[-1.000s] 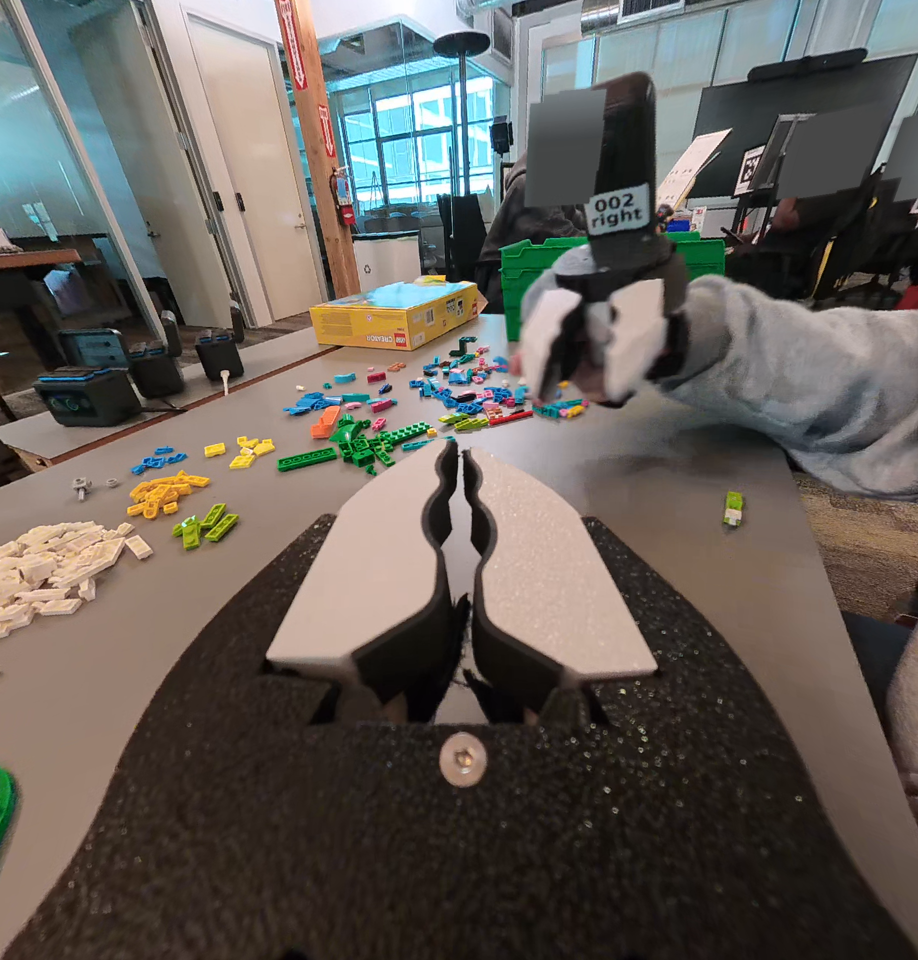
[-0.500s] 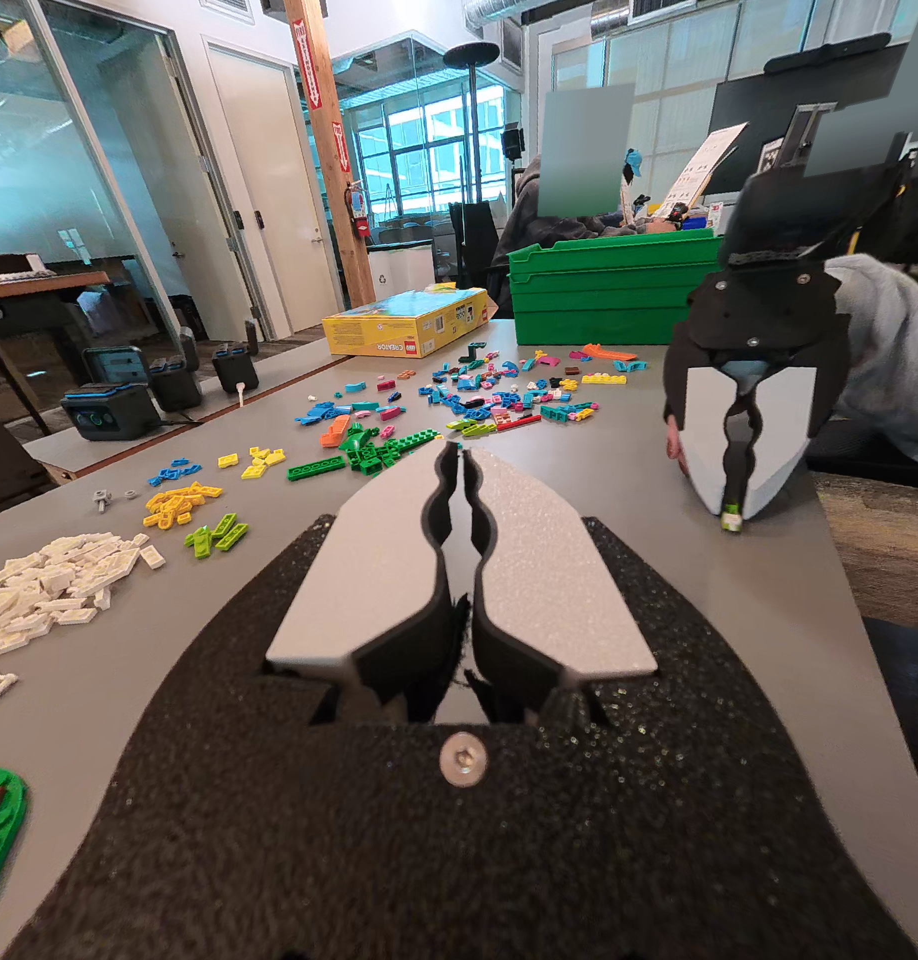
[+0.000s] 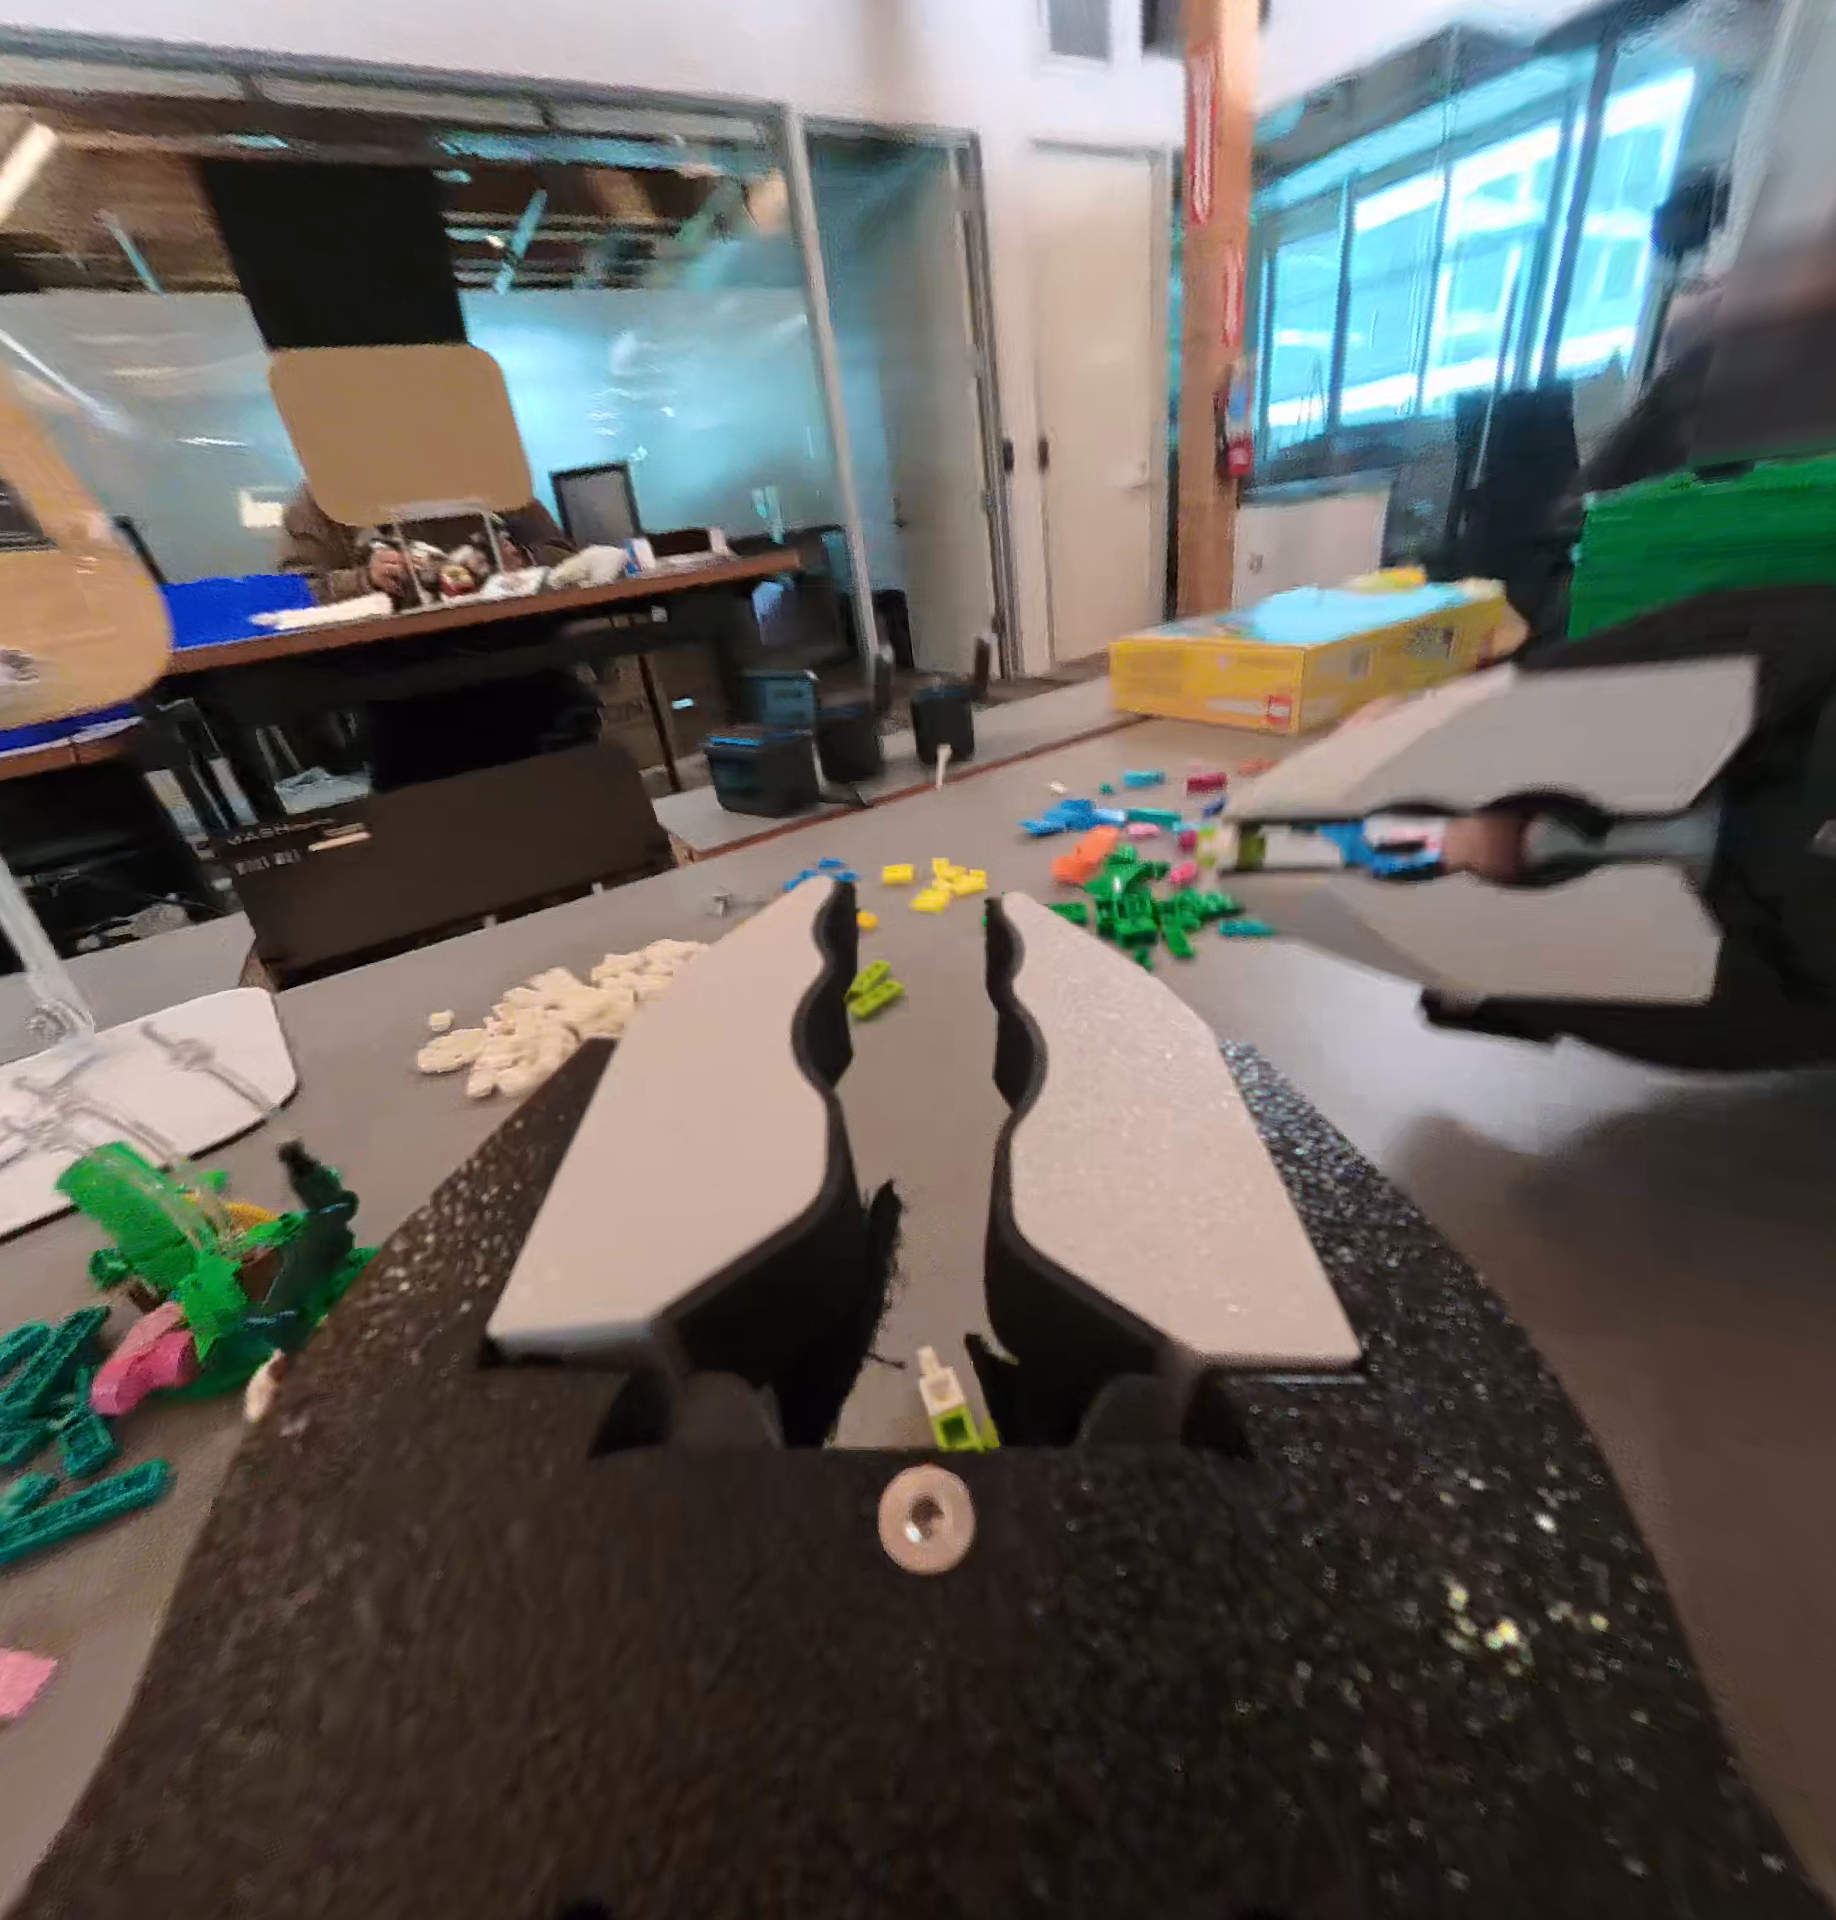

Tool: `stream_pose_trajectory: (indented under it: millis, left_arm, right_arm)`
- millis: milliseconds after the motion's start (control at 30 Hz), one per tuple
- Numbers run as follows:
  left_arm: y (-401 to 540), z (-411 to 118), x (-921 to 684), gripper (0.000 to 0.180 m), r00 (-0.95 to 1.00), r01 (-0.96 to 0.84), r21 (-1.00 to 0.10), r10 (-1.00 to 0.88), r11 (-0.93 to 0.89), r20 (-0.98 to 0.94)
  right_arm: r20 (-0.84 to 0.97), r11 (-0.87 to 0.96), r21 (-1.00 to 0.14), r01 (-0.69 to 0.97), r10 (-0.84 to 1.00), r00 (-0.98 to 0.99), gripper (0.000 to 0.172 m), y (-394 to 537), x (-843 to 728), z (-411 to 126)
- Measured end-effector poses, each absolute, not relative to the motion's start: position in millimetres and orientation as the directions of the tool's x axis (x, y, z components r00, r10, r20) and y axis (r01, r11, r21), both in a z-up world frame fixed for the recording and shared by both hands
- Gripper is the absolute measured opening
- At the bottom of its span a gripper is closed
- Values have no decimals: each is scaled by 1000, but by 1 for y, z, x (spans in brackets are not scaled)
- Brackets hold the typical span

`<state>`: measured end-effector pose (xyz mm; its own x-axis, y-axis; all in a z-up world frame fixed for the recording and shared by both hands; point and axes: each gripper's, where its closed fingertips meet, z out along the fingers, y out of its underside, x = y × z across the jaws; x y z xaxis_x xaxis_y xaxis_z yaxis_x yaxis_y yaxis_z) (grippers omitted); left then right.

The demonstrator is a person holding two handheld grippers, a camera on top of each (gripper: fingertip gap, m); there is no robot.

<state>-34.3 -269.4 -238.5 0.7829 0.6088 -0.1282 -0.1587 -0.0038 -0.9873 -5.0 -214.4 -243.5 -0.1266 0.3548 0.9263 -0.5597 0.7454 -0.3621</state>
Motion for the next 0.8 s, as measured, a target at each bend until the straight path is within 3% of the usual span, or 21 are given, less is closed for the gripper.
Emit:
stream_pose_trajectory:
  millis: [133,300,433,600,800]
  left_arm:
    - [-273,-232,-32,32,839,-86,-988,545,127,-3]
    - [-259,-237,-23,42,915,16,-988,397,153,76]
    - [-252,-236,-8,33,957,50,-984,275,169,96]
    - [-254,-234,-8,22,960,126,-970,220,206,172]
    - [-249,-237,-4,18,967,103,-980,213,171,139]
  right_arm:
    - [931,766,-314,-561,366,-22,7,-222,-25,-243]
    - [893,779,-379,-499,450,24,6,-221,-30,-234]
    - [947,785,-264,-560,322,5,6,-234,-21,-252]
    - [919,727,-352,-589,387,-71,7,-231,-20,-249]
    - [946,710,-267,-652,321,-39,7,-241,1,-249]
